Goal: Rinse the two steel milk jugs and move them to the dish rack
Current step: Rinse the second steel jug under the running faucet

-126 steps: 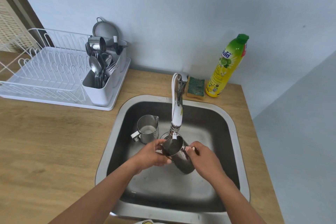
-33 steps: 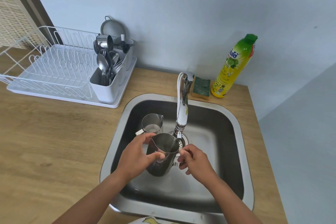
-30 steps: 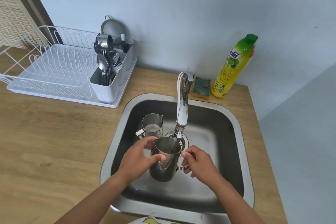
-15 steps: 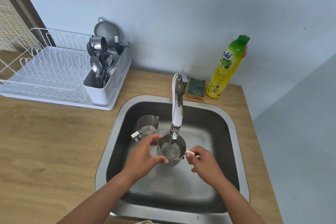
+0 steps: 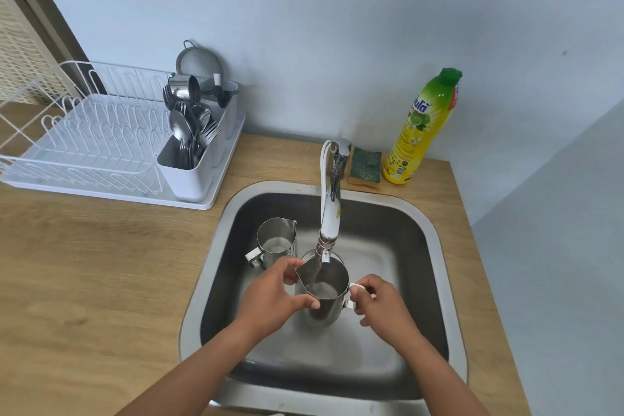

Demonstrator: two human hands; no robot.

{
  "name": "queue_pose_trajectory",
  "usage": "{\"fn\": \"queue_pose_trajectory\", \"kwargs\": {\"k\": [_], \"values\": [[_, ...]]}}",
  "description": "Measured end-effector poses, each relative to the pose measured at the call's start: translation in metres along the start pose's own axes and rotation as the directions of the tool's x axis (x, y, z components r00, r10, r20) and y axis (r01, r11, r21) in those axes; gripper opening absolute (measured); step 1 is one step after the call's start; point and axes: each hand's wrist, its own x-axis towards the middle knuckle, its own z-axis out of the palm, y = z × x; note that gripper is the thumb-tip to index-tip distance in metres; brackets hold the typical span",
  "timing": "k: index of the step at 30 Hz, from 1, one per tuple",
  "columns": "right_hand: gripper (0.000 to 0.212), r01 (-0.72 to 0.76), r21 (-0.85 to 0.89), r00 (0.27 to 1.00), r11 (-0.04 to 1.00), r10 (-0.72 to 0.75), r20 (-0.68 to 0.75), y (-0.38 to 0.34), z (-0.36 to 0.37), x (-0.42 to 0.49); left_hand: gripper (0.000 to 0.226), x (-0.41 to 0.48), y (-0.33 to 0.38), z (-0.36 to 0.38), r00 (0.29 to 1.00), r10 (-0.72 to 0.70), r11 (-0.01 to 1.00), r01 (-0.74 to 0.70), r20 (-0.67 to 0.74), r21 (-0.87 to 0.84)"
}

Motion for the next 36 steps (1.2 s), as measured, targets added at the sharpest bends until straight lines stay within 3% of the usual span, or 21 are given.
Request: {"fn": "queue_pose_trajectory", "kwargs": {"k": [9, 14, 25, 30, 36], "values": [[0.014, -0.001, -0.005, 1.000, 1.000, 0.001, -0.022, -0.001, 0.007, -0.001, 0.071, 0.003, -0.006, -0.002, 1.000, -0.024, 0.997, 0.025, 0.019, -0.070], [0.012, -0.058, 0.016, 0.998, 0.998, 0.058, -0.026, -0.002, 0.014, -0.006, 0.054, 0.007, -0.003, -0.004, 0.994, -0.085, 0.979, 0.097, 0.074, -0.182], [0.022, -0.137, -0.055, 0.988, 0.989, 0.140, 0.068, -0.006, 0.015, -0.002, 0.045, 0.017, -0.007, 0.002, 0.932, -0.291, 0.900, 0.344, 0.218, -0.268], [0.030, -0.159, -0.138, 0.979, 0.978, 0.174, 0.106, -0.007, 0.013, 0.004, 0.041, 0.021, -0.004, 0.000, 0.898, -0.338, 0.891, 0.402, 0.282, -0.213], [0.037, -0.235, -0.085, 0.959, 0.968, 0.245, 0.140, -0.006, 0.011, 0.008, 0.066, 0.028, -0.007, 0.002, 0.848, -0.401, 0.900, 0.435, 0.348, -0.021]]}}
